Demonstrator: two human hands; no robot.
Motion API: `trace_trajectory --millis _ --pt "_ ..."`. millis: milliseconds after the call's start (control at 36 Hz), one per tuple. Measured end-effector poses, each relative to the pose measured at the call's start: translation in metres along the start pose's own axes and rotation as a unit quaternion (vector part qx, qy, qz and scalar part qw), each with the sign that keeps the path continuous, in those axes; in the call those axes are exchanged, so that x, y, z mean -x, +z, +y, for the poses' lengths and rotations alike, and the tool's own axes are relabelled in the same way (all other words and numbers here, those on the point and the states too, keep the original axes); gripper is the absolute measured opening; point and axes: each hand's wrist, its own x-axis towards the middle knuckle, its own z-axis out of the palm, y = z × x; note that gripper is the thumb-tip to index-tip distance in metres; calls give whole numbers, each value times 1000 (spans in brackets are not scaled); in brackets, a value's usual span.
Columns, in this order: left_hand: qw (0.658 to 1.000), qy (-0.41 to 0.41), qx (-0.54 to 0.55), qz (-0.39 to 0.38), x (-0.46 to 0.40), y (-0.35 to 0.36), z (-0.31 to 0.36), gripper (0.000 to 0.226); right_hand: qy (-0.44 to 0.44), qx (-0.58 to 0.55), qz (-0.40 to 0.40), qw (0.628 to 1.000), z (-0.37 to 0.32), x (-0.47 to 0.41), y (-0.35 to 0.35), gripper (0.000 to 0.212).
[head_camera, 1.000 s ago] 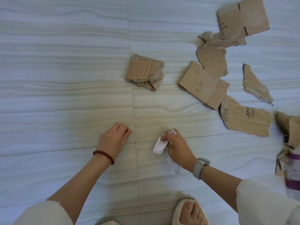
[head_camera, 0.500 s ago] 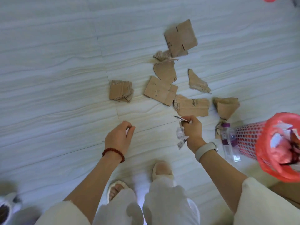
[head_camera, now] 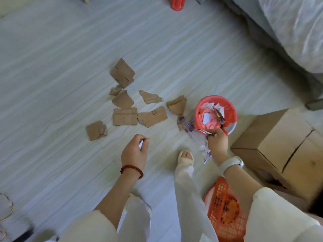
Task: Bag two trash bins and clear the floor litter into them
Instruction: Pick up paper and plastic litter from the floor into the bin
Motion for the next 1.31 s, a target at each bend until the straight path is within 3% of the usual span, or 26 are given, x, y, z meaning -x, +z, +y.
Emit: trace_trajectory --millis 194,389,639,778,861,944,1028,1139,1222,1306 --pt "998 17 -20 -51 -28 101 107 18 85 -37 68 993 34 -101 -86 28" --pt "995 -3 -7 -103 -104 248 185 19 106 -34 49 993 68 -234 -105 28" --pt "989 5 14 -145 -178 403 172 18 157 -74 39 984 141 -359 -55 26" --pt "986 7 1 -167 -209 459 146 29 136 -83 32 987 177 -403 -16 27" --pt "971 10 -116 -208 -218 478 138 40 143 -56 -46 987 187 -418 -6 32" --pt "956 41 -188 -221 -221 480 137 45 95 -3 -98 991 191 -419 -7 45" --pt "954 47 -220 -199 -223 471 136 37 21 36 -108 993 191 -410 -18 48" --pt "954 77 -239 -163 -231 454 135 51 -26 78 -65 994 202 -390 -31 53" --pt "943 73 -267 -186 -242 450 131 51 21 88 -64 994 211 -370 -31 52" --pt "936 61 -275 -210 -251 453 129 64 -67 144 -60 985 220 -364 -18 56"
